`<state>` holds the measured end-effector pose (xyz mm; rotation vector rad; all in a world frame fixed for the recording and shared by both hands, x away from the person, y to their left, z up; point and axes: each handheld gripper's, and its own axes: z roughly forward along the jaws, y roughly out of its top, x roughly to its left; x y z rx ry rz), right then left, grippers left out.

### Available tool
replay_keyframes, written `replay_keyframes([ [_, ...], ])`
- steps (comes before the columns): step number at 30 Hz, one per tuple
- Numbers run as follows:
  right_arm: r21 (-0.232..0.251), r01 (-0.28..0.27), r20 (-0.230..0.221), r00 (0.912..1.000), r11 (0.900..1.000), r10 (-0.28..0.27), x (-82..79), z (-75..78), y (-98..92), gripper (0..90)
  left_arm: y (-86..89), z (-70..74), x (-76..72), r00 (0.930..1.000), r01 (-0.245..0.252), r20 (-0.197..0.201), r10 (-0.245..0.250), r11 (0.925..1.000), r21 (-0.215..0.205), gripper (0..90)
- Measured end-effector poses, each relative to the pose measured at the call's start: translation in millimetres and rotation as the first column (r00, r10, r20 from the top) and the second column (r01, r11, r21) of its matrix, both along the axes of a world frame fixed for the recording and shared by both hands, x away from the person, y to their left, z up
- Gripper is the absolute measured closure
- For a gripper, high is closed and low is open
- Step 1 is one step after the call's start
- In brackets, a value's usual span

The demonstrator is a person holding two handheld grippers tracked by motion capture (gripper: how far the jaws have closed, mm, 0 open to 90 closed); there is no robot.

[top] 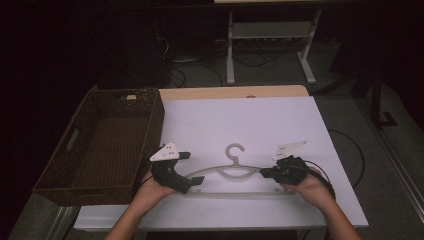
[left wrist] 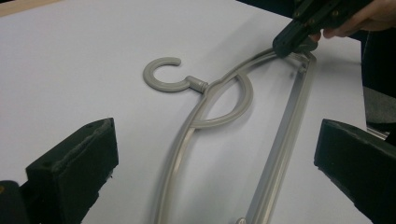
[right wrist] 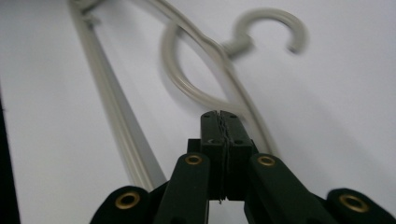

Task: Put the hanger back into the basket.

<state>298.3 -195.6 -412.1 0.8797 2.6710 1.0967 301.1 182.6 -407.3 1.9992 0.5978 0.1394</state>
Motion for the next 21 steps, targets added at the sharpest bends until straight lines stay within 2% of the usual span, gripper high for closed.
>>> replay_keyframes([
  [3, -0.019, 0.074, -0.007, 0.9972, 0.997, -0.074, -3.9, -1.1, -20.7, 89.1, -0.5, -0.3, 0.0, 1.0000, -0.001, -0.001, 0.001, 1.0000, -0.003, 0.0],
  [5, -0.020, 0.101, -0.019, 0.9947, 0.995, -0.101, -6.1, -2.8, -27.5, 89.1, -0.5, -0.4, 0.2, 1.0000, -0.001, -0.002, 0.001, 1.0000, -0.002, 0.0],
  [9, -0.052, 0.109, -0.043, 0.9929, 0.993, -0.111, -9.4, -11.4, -31.5, 89.2, -0.9, -1.0, 0.3, 1.0000, 0.004, -0.003, -0.003, 1.0000, 0.008, 0.0],
  [13, -0.114, 0.123, -0.059, 0.9898, 0.986, -0.130, -6.7, -19.4, -31.6, 89.2, -1.4, -1.7, 0.5, 1.0000, 0.003, -0.006, -0.003, 0.9999, 0.011, 0.0],
  [16, -0.134, 0.130, -0.043, 0.9897, 0.982, -0.136, -1.8, -21.0, -32.0, 89.4, -1.6, -2.1, 0.2, 1.0000, 0.003, -0.007, -0.003, 0.9999, 0.010, 0.0],
  [21, -0.182, 0.160, 0.006, 0.9869, 0.970, -0.161, 13.5, -21.1, -34.5, 89.4, -2.1, -2.8, 1.1, 0.9999, 0.009, -0.009, -0.009, 0.9998, 0.015, 0.0],
])
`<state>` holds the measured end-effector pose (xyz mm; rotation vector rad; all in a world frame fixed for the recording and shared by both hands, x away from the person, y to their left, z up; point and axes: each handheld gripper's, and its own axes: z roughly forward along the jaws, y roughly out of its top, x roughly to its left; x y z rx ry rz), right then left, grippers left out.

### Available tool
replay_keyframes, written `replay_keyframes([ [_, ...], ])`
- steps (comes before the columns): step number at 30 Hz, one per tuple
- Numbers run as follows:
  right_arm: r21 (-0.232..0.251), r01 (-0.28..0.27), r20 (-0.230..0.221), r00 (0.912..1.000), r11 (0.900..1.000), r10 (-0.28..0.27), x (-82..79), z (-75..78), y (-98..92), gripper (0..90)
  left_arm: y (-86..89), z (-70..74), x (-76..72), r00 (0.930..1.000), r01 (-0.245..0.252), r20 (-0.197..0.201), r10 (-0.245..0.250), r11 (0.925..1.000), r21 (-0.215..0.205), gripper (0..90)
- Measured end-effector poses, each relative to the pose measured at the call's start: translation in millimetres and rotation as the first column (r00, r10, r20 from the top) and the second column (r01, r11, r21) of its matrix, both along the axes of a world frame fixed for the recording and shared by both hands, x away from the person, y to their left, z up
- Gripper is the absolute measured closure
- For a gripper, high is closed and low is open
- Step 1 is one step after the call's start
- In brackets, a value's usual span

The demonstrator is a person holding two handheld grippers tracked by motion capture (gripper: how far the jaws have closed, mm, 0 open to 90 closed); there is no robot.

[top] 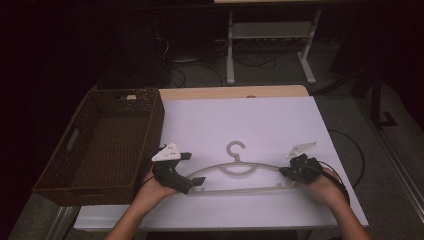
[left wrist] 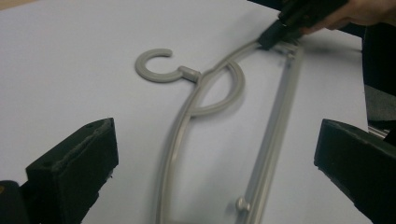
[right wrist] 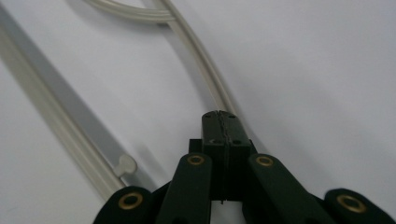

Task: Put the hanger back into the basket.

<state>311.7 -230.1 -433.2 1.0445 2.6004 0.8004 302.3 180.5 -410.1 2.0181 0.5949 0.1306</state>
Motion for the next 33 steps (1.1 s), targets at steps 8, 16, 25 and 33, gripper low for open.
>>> replay_keyframes([
  [8, -0.013, 0.065, 0.032, 0.9974, 0.998, -0.064, 40.6, -2.2, -7.4, 89.4, -3.4, -3.0, 1.2, 1.0000, 0.001, -0.009, -0.001, 1.0000, 0.003, 0.0],
  [16, 0.114, 0.077, 0.074, 0.9936, 0.991, -0.085, 31.7, 15.2, -12.5, 89.1, -4.2, -4.9, 8.2, 0.9998, -0.016, -0.011, 0.016, 0.9998, 0.014, 0.0],
  [25, 0.265, 0.002, 0.108, 0.9936, 0.964, -0.032, 1.9, 32.5, 0.8, 83.1, -15.5, -8.9, 21.9, 0.9997, -0.020, -0.014, 0.021, 0.9989, 0.043, 0.0],
  [33, 0.229, -0.148, 0.045, 0.9889, 0.962, 0.142, -7.4, 19.0, 51.2, 89.3, -23.5, -8.2, 34.6, 0.9997, -0.022, -0.010, 0.022, 0.9992, 0.032, 0.0],
])
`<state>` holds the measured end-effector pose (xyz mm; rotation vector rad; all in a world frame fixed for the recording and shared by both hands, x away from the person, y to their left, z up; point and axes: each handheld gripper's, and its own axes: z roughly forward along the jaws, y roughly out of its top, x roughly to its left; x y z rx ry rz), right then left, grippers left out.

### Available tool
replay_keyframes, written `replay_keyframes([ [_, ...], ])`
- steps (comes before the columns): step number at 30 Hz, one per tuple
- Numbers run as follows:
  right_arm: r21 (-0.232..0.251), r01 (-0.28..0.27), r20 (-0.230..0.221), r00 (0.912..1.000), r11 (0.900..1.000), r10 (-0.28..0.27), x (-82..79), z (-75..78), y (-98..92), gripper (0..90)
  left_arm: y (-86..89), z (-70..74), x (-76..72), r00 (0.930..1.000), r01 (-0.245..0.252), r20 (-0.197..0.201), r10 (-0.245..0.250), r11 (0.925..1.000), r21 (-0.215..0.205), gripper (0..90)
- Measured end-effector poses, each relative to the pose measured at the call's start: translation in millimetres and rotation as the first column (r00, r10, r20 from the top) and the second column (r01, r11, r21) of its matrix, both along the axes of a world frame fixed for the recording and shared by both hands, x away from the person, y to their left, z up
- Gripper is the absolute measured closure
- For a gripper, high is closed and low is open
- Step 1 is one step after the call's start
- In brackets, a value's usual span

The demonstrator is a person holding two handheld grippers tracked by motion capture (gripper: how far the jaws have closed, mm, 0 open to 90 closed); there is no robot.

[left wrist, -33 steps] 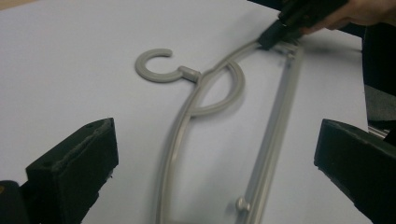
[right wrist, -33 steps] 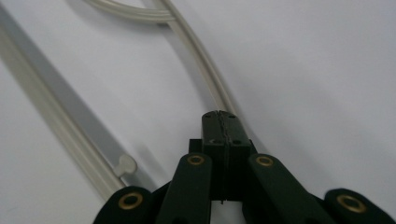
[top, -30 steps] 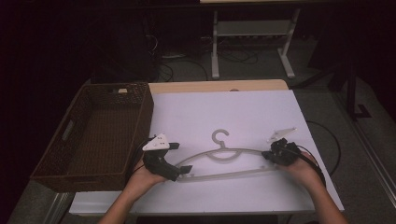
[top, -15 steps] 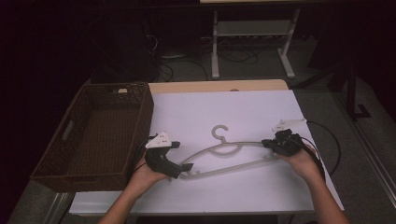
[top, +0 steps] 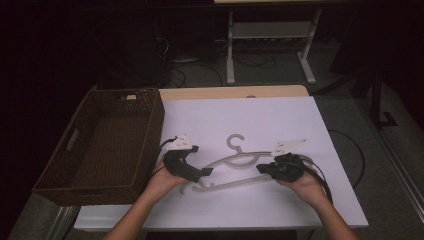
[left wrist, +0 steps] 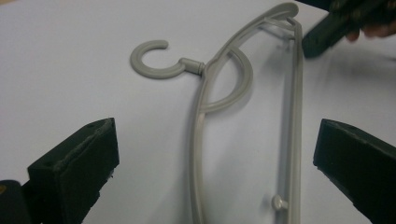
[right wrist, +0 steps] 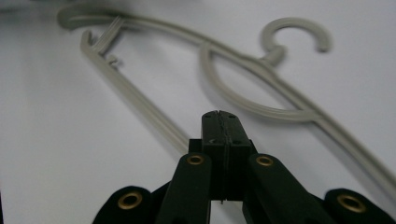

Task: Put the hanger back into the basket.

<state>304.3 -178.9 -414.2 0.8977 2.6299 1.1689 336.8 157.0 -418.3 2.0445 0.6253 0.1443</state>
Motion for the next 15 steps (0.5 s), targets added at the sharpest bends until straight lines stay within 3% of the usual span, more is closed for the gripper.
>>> replay_keyframes([
  [6, -0.063, -0.072, -0.033, 0.9970, 0.995, 0.070, 0.0, -14.5, 24.4, 89.3, -0.8, -0.5, 2.9, 1.0000, 0.003, -0.002, -0.003, 1.0000, -0.007, 0.0],
  [15, -0.118, -0.081, -0.037, 0.9963, 0.990, 0.077, -3.9, -24.2, 32.0, 89.4, -2.1, -1.3, 3.5, 1.0000, 0.006, -0.002, -0.006, 1.0000, -0.001, 0.0],
])
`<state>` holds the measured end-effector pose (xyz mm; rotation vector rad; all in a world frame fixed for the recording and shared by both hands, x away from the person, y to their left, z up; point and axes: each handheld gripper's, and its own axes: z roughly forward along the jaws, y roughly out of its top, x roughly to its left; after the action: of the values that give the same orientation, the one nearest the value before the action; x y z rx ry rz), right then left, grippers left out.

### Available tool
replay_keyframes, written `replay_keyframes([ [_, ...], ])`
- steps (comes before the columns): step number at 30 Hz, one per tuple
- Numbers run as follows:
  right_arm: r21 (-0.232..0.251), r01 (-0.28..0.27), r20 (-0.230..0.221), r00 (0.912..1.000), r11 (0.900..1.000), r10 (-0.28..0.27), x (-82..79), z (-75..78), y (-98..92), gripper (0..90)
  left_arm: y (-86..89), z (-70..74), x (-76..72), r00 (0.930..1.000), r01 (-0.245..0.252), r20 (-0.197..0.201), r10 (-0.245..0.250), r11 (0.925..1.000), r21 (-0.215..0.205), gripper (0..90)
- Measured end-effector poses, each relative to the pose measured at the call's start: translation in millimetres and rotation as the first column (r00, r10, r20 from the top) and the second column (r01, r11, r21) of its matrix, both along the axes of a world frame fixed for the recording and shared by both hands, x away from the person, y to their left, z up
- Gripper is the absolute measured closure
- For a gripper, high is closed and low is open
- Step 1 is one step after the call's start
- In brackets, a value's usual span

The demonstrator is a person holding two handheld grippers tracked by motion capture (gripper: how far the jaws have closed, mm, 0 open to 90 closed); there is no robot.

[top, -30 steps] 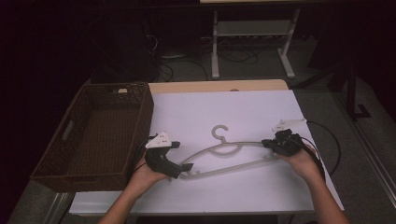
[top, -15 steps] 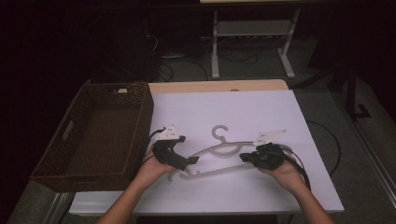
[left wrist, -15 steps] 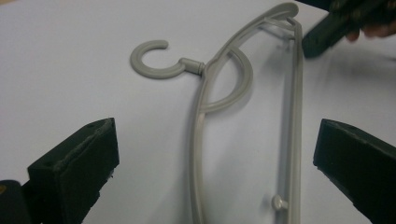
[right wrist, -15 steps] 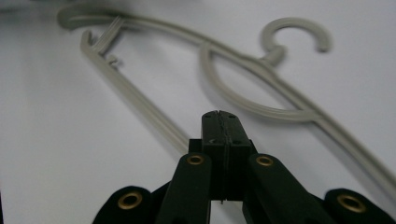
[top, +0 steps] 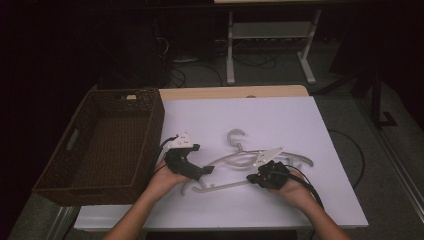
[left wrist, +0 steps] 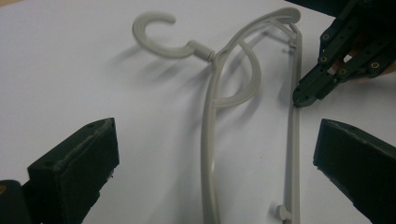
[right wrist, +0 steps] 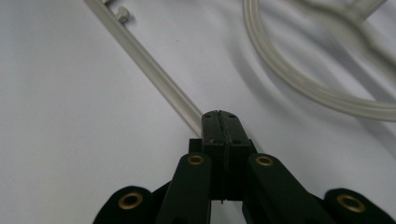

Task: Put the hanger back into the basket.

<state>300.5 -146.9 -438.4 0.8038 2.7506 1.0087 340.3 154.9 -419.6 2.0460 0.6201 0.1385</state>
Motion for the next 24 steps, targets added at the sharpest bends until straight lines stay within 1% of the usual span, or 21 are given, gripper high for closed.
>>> replay_keyframes([
  [2, 0.002, -0.002, -0.005, 1.0000, 1.000, 0.002, -1.0, -0.6, 0.3, 89.5, -1.3, -0.7, 0.1, 1.0000, -0.002, -0.004, 0.002, 1.0000, 0.006, 0.0],
  [4, -0.010, -0.001, 0.001, 1.0000, 1.000, 0.001, -1.8, -0.1, 1.0, 89.5, -2.9, -1.7, 1.7, 1.0000, 0.002, -0.004, -0.002, 0.9999, 0.016, 0.0],
  [7, -0.007, -0.004, -0.003, 1.0000, 1.000, 0.004, -1.3, -0.3, 0.7, 89.6, -8.3, -3.2, 5.5, 0.9999, 0.008, -0.009, -0.008, 0.9996, 0.028, 0.0],
  [9, -0.006, -0.005, -0.003, 1.0000, 1.000, 0.005, -0.9, -0.4, 0.5, 89.6, -12.6, -4.4, 9.3, 0.9998, 0.020, -0.010, -0.020, 0.9988, 0.045, 0.0],
  [12, -0.002, -0.005, -0.004, 1.0000, 1.000, 0.005, -0.8, -0.6, 0.4, 89.6, -20.2, -7.2, 15.4, 0.9994, 0.029, -0.021, -0.028, 0.9976, 0.063, 0.0],
  [14, -0.008, -0.005, -0.003, 1.0000, 1.000, 0.005, -0.9, -0.2, 0.4, 89.6, -27.0, -9.6, 18.3, 0.9986, 0.043, -0.033, -0.040, 0.9952, 0.088, 0.0],
  [15, -0.004, -0.005, -0.002, 1.0000, 1.000, 0.005, -0.8, -0.5, 0.3, 89.6, -29.2, -10.5, 19.4, 0.9984, 0.049, -0.030, -0.047, 0.9940, 0.097, 0.0],
  [16, -0.003, -0.004, -0.003, 1.0000, 1.000, 0.004, -0.8, -0.5, 0.2, 89.6, -31.9, -11.8, 21.3, 0.9978, 0.063, -0.028, -0.061, 0.9918, 0.111, 0.1],
  [17, -0.003, -0.003, -0.003, 1.0000, 1.000, 0.003, -0.7, -0.5, 0.0, 89.6, -35.2, -13.9, 23.0, 0.9971, 0.072, -0.035, -0.068, 0.9886, 0.132, 0.0],
  [18, -0.003, -0.003, -0.003, 1.0000, 1.000, 0.003, -0.4, -0.5, -0.2, 89.6, -37.4, -15.5, 23.6, 0.9970, 0.072, -0.039, -0.067, 0.9871, 0.143, 0.1],
  [19, -0.003, -0.002, -0.004, 1.0000, 1.000, 0.002, -0.5, -0.4, -0.3, 89.6, -39.2, -16.8, 24.8, 0.9963, 0.082, -0.036, -0.077, 0.9834, 0.162, 0.2],
  [20, -0.004, -0.002, -0.004, 1.0000, 1.000, 0.002, -0.5, -0.4, -0.3, 89.6, -41.4, -18.3, 25.3, 0.9965, 0.079, -0.038, -0.074, 0.9827, 0.167, 4.1],
  [21, -0.004, -0.002, -0.004, 1.0000, 1.000, 0.002, -0.5, -0.4, -0.4, 89.6, -43.3, -19.4, 26.2, 0.9967, 0.077, -0.041, -0.070, 0.9802, 0.183, 8.9],
  [22, -0.003, -0.002, -0.003, 1.0000, 1.000, 0.002, -0.4, -0.4, -0.5, 89.6, -45.8, -20.6, 26.5, 0.9965, 0.075, -0.049, -0.067, 0.9790, 0.190, 11.1],
  [24, -0.005, -0.001, -0.005, 1.0000, 1.000, 0.001, -0.3, -0.2, -0.7, 89.6, -48.1, -21.6, 28.2, 0.9958, 0.085, -0.049, -0.077, 0.9753, 0.204, 14.7],
])
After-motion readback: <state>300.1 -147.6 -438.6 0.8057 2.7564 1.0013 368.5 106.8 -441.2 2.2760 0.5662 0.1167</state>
